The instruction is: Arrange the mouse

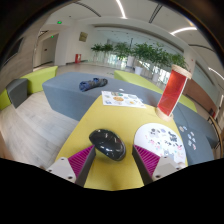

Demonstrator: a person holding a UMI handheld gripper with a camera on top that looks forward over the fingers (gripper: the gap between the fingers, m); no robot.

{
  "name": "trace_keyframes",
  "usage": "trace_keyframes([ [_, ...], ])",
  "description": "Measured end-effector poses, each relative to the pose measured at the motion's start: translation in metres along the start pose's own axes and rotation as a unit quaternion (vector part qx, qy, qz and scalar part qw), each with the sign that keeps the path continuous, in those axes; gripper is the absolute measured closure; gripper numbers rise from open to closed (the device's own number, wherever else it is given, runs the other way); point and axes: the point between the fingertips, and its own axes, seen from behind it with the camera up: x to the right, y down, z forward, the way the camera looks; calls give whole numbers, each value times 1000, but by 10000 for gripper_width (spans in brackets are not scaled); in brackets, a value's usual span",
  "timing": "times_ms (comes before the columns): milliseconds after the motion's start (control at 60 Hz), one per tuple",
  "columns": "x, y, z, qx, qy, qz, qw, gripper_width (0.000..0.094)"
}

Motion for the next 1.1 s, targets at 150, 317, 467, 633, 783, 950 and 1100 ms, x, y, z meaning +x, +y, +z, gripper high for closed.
trace_keyframes([
  [150,6,-18,38,8,-20,31,999,141],
  [317,2,-30,68,-5,-39,94,995,378],
  [467,-1,-33,62,-14,-46,125,991,471],
  [633,76,-118,7,85,13,120,989,535],
  [783,169,-115,-16,92,57,158,981,536],
  [950,179,-14,19,5,52,167,985,542],
  [1100,175,31,39,-42,43,177,982,492],
])
